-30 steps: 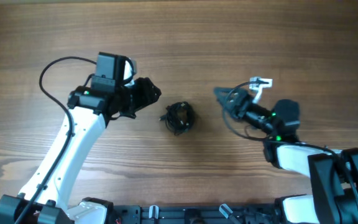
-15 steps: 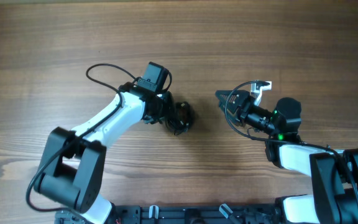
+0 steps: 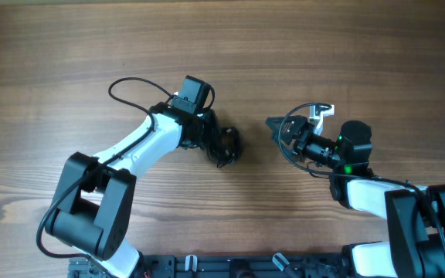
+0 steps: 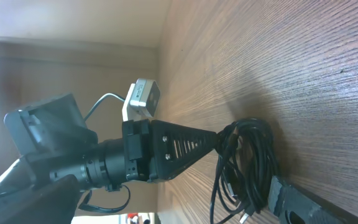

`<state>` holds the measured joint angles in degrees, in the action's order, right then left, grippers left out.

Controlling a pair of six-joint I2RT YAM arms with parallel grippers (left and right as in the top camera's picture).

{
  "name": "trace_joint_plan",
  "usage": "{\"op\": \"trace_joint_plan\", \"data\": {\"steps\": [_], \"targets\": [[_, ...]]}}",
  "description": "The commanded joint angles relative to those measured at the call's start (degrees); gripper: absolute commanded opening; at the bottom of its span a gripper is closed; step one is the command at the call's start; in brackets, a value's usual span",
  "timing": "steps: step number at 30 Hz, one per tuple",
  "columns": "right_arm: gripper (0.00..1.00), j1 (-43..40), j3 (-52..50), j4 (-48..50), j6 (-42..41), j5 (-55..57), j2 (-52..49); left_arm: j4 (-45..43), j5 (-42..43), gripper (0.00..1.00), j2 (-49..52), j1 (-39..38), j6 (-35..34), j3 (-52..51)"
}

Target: Untangle cables

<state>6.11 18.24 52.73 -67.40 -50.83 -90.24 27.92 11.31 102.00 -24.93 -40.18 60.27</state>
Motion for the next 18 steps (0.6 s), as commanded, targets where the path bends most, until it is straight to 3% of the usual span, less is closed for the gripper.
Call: {"op": "trace_joint_plan", "data": {"steps": [1,5,7,9,11,18], "targets": [[1.00,-0.1,-0.2,0.1,1.4,-0.9,-0.8,-0.1,-0.9,0.18,0.9,-0.1,-0.1,-0.4],[0.99,-0.1,-0.2,0.1,1.4,-1.0,-0.8,-0.1,-0.9,0.17,2.9,-0.1,-0.1,-0.4],[1.00,-0.1,-0.2,0.1,1.4,-1.5,-0.8,-0.1,-0.9,0.06,3.5,-0.1,-0.1,-0.4],[1.00,-0.1,-0.2,0.1,1.5,-3.2,-0.8,-0.3,-0.9,0.04,3.3,0.1,-0.1,-0.3],[0.93,-0.1,-0.2,0.1,2.8,-4.5,-0.8,-0.2,-0.9,0.04,2.9,0.7,-0.1,-0.2],[0.90,1.2,-0.2,-9.0,7.5,-4.3,-0.8,2.1,-0.5,0.04,-9.9,4.3,-0.2,-0.2]]}}
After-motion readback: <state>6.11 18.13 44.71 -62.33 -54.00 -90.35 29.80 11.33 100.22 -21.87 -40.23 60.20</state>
